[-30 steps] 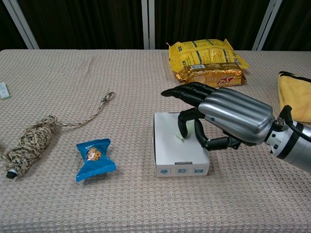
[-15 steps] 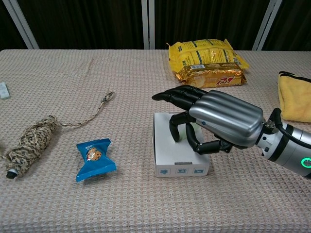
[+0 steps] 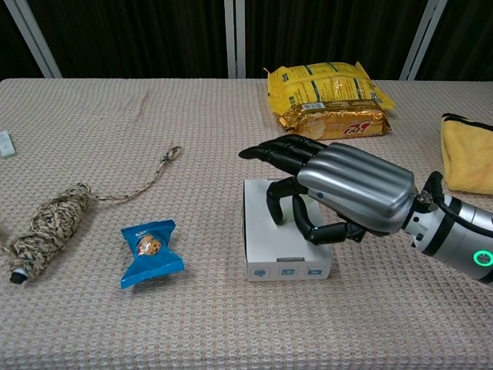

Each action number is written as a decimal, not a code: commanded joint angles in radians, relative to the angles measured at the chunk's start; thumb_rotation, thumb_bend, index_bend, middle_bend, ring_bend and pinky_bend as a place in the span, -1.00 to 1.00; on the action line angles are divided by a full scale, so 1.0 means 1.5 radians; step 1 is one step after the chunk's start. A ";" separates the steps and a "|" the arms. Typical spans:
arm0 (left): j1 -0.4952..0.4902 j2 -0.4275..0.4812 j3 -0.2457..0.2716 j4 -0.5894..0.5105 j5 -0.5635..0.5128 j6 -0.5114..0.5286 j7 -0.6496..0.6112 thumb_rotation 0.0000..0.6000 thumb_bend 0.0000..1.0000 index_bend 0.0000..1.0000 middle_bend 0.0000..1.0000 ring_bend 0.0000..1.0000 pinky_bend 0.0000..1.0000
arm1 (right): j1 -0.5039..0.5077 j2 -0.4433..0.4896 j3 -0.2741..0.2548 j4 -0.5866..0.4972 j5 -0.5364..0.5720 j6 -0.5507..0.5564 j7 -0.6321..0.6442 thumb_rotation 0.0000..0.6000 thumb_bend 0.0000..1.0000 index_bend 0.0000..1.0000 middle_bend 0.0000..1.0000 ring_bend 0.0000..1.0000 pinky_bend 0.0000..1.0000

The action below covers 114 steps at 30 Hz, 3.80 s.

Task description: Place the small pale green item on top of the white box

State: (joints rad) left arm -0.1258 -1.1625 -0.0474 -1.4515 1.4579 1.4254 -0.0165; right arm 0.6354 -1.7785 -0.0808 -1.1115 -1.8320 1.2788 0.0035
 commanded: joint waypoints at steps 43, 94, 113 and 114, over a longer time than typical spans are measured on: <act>0.002 -0.001 0.000 0.007 -0.002 -0.001 -0.006 1.00 -0.87 -0.61 -0.77 -0.84 -0.73 | 0.002 -0.027 0.001 0.027 0.011 0.001 0.020 0.06 0.85 -0.02 -1.00 -1.00 -1.00; 0.004 0.001 0.000 0.004 0.001 0.004 -0.006 1.00 -0.87 -0.61 -0.77 -0.84 -0.73 | -0.009 -0.017 -0.015 0.018 0.004 0.005 0.027 0.06 0.85 -0.04 -1.00 -1.00 -1.00; 0.004 0.000 0.000 0.010 -0.003 -0.001 -0.010 1.00 -0.87 -0.61 -0.77 -0.84 -0.73 | -0.004 -0.028 0.003 0.031 0.014 0.007 0.031 0.07 0.85 -0.05 -1.00 -1.00 -1.00; 0.004 0.000 0.000 0.010 -0.003 -0.001 -0.011 1.00 -0.87 -0.61 -0.76 -0.84 -0.73 | -0.004 -0.029 0.002 0.034 0.016 0.003 0.030 0.08 0.85 -0.05 -1.00 -1.00 -1.00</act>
State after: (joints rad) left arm -0.1200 -1.1628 -0.0477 -1.4367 1.4536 1.4243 -0.0323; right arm 0.6299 -1.8196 -0.0754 -1.0650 -1.8118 1.2879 0.0503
